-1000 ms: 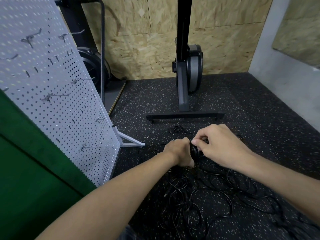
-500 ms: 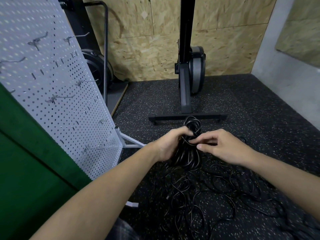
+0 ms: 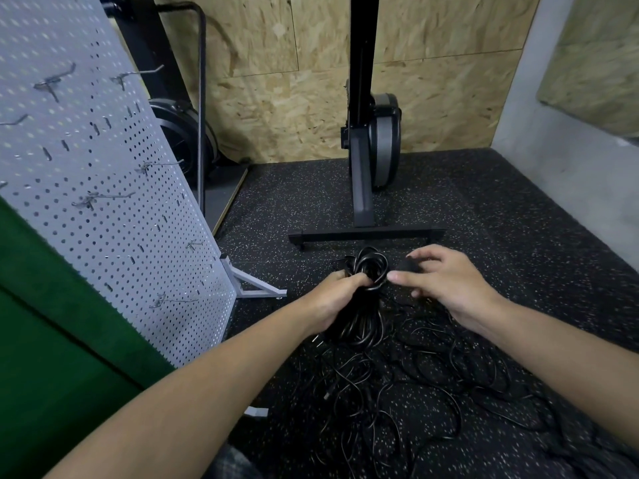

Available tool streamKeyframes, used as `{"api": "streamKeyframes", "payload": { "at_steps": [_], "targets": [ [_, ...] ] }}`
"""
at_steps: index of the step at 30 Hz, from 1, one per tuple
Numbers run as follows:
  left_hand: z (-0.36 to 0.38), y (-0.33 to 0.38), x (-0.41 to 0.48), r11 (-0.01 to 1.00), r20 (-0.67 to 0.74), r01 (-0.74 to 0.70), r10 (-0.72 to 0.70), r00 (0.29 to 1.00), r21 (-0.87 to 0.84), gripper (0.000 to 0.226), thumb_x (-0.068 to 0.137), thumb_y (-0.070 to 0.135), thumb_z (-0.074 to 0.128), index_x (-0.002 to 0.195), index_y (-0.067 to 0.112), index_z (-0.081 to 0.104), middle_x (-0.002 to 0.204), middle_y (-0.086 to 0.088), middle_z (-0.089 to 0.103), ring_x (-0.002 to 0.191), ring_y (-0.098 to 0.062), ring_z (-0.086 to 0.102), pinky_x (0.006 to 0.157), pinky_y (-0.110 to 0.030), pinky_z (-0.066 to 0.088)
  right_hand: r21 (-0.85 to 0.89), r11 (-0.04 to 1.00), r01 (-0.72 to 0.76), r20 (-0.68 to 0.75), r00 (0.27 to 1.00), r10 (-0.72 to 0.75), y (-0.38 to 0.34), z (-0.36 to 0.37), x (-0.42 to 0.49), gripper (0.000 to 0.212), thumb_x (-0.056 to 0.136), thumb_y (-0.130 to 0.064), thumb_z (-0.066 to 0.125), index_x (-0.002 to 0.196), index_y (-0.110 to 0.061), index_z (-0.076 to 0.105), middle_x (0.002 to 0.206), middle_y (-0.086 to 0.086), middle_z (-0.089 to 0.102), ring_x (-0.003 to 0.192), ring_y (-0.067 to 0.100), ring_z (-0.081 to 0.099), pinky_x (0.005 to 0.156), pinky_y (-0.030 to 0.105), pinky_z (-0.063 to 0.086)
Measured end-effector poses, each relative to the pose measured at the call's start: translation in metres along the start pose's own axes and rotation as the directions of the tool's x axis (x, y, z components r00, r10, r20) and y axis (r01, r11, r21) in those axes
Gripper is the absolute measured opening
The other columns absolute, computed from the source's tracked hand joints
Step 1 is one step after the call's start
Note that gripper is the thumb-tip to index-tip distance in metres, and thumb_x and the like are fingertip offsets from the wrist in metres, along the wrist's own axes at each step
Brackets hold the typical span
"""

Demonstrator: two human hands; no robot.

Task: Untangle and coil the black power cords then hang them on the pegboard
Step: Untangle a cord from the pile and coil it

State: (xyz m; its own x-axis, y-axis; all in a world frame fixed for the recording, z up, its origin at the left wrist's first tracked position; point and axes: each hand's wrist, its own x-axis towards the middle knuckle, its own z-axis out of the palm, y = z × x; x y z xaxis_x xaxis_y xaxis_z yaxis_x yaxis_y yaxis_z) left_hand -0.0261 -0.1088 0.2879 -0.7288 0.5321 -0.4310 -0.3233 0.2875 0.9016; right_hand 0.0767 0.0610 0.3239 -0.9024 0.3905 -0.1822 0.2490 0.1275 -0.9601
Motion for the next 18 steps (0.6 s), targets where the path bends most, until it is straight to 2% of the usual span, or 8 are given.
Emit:
{"api": "streamKeyframes", "payload": {
  "at_steps": [3,6,7,9,12,14,16,18],
  "targets": [
    [0.008,0.001,-0.002,0.999,-0.021,-0.035,0.035,0.999,-0.006,0.037,0.095,0.032,0.062,0.123,0.008,0.065,0.117,-0.019,0.075,0.112,-0.038,0.071,0.105,-0.052,0.054,0.140,0.989,-0.039,-0.009,0.999,0.040,0.001,-0.002,0.004,0.051,0.071,-0.015,0.094,0.115,-0.005,0.071,0.096,0.007,0.081,0.085,0.019,0.076,0.082,0.031,0.062],
    [0.012,0.004,-0.001,0.995,-0.076,-0.097,0.096,0.993,-0.011,0.064,0.080,0.044,0.063,0.137,0.019,0.047,0.125,-0.010,0.068,0.114,-0.028,0.067,0.107,-0.050,0.052,-0.013,0.997,0.079,-0.065,0.995,-0.080,0.003,-0.002,0.002,0.044,0.074,-0.021,0.094,0.113,-0.014,0.073,0.093,0.000,0.081,0.089,0.013,0.078,0.087,0.031,0.061],
    [0.012,0.003,0.000,0.994,-0.087,-0.112,0.112,0.990,-0.004,0.064,0.079,0.045,0.063,0.136,0.023,0.046,0.124,-0.008,0.067,0.114,-0.028,0.067,0.106,-0.051,0.052,-0.117,0.986,0.120,-0.072,0.989,-0.129,0.002,-0.001,0.000,0.040,0.074,-0.025,0.094,0.109,-0.021,0.075,0.092,-0.004,0.081,0.087,0.008,0.077,0.087,0.028,0.059],
    [0.012,0.002,0.002,0.988,-0.095,-0.152,0.153,0.984,0.019,0.049,0.081,0.042,0.064,0.125,0.026,0.051,0.118,-0.007,0.069,0.111,-0.026,0.068,0.104,-0.051,0.054,-0.270,0.946,0.180,-0.049,0.979,-0.200,0.001,0.002,-0.004,0.031,0.079,-0.029,0.091,0.106,-0.033,0.077,0.091,-0.012,0.079,0.084,-0.003,0.074,0.086,0.020,0.056],
    [0.015,0.003,0.000,0.974,-0.124,-0.222,0.224,0.967,0.032,0.027,0.090,0.033,0.065,0.114,0.024,0.056,0.108,-0.003,0.070,0.102,-0.020,0.068,0.098,-0.044,0.056,-0.269,0.934,0.237,0.012,0.970,-0.243,0.000,0.008,-0.010,0.028,0.090,-0.022,0.081,0.113,-0.037,0.077,0.088,-0.011,0.080,0.082,0.001,0.076,0.091,0.026,0.058],
    [0.016,0.005,-0.001,0.968,-0.155,-0.247,0.250,0.956,0.039,0.025,0.091,0.034,0.065,0.112,0.023,0.059,0.107,-0.003,0.072,0.101,-0.021,0.070,0.098,-0.045,0.057,-0.278,0.927,0.252,0.002,0.965,-0.262,0.002,0.011,-0.008,0.035,0.093,-0.021,0.078,0.122,-0.040,0.073,0.090,-0.004,0.081,0.085,0.011,0.077,0.095,0.035,0.059],
    [0.018,0.007,-0.003,0.966,-0.194,-0.250,0.258,0.947,0.065,0.028,0.087,0.040,0.065,0.109,0.024,0.061,0.106,-0.002,0.074,0.102,-0.023,0.072,0.098,-0.049,0.057,-0.293,0.928,0.231,-0.024,0.968,-0.249,0.002,0.016,-0.006,0.053,0.094,-0.020,0.076,0.143,-0.034,0.060,0.097,0.001,0.080,0.084,0.015,0.078,0.097,0.038,0.059],
    [0.020,0.007,-0.006,0.970,-0.207,-0.234,0.243,0.948,0.071,0.033,0.082,0.045,0.065,0.108,0.025,0.062,0.105,-0.002,0.076,0.102,-0.024,0.073,0.098,-0.052,0.057,-0.184,0.959,0.214,-0.070,0.971,-0.230,0.001,0.021,-0.004,0.067,0.092,-0.014,0.079,0.150,-0.026,0.049,0.107,-0.002,0.075,0.080,0.013,0.079,0.093,0.039,0.061]
  ]
}}
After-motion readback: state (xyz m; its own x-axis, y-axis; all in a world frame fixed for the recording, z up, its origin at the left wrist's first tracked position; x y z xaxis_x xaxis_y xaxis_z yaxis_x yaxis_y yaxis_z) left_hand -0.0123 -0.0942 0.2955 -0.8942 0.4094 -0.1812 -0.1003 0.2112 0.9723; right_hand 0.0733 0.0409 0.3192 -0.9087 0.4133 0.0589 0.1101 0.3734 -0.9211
